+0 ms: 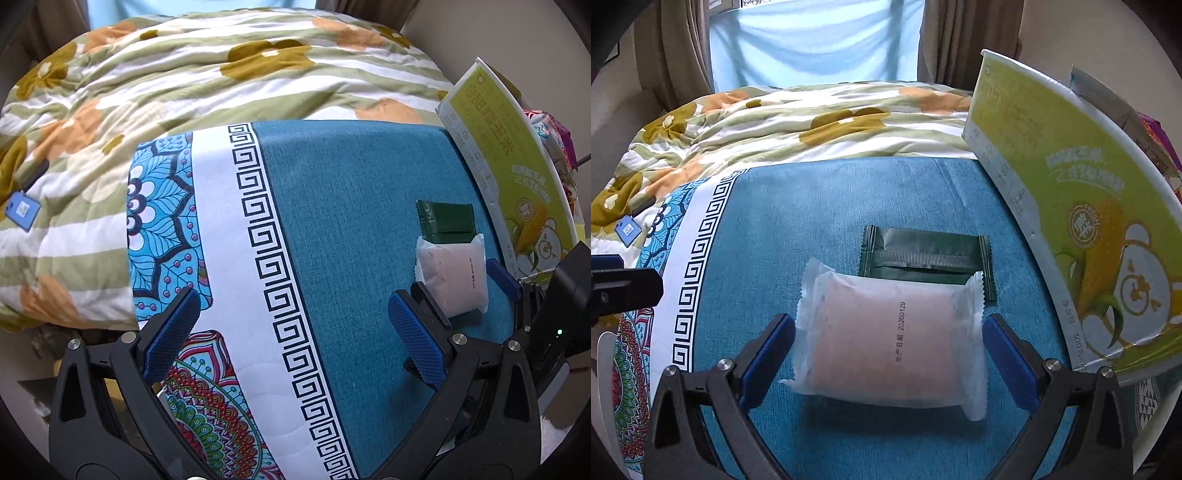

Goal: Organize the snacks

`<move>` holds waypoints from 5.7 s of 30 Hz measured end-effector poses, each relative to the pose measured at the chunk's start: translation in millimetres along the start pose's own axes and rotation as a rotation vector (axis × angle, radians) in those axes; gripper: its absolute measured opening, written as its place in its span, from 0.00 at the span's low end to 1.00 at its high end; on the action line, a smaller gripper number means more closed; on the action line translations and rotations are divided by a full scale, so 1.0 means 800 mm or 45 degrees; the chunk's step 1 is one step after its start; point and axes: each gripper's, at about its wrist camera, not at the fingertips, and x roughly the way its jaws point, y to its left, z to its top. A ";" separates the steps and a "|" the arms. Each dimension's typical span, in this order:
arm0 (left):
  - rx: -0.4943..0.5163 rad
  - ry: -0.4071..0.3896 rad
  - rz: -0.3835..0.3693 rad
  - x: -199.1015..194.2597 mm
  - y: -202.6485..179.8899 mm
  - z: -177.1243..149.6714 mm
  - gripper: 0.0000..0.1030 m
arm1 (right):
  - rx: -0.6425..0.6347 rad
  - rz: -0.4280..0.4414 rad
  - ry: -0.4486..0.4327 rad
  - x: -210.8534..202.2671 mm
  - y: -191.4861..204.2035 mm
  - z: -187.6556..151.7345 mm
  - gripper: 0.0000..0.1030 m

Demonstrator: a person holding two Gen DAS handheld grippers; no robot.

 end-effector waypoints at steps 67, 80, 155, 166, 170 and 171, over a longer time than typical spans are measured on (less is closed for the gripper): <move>0.824 0.155 -0.109 0.060 -0.140 -0.027 0.46 | 0.093 0.266 0.199 -0.025 -0.089 -0.053 0.69; 0.518 -0.050 -0.114 -0.055 -0.101 -0.043 0.45 | 0.048 0.299 0.101 -0.071 -0.077 -0.029 0.67; -0.074 -0.640 0.358 -0.292 -0.356 -0.119 0.99 | 0.000 0.282 -0.270 -0.273 -0.391 0.035 0.98; -0.111 -0.898 0.456 -0.393 -0.354 -0.205 0.99 | -0.023 0.223 -0.514 -0.413 -0.338 -0.009 0.98; -0.102 -0.916 0.459 -0.399 -0.349 -0.223 0.99 | -0.030 0.193 -0.541 -0.429 -0.321 -0.027 0.98; -0.095 -0.916 0.462 -0.399 -0.350 -0.227 0.99 | -0.037 0.177 -0.545 -0.431 -0.316 -0.031 0.98</move>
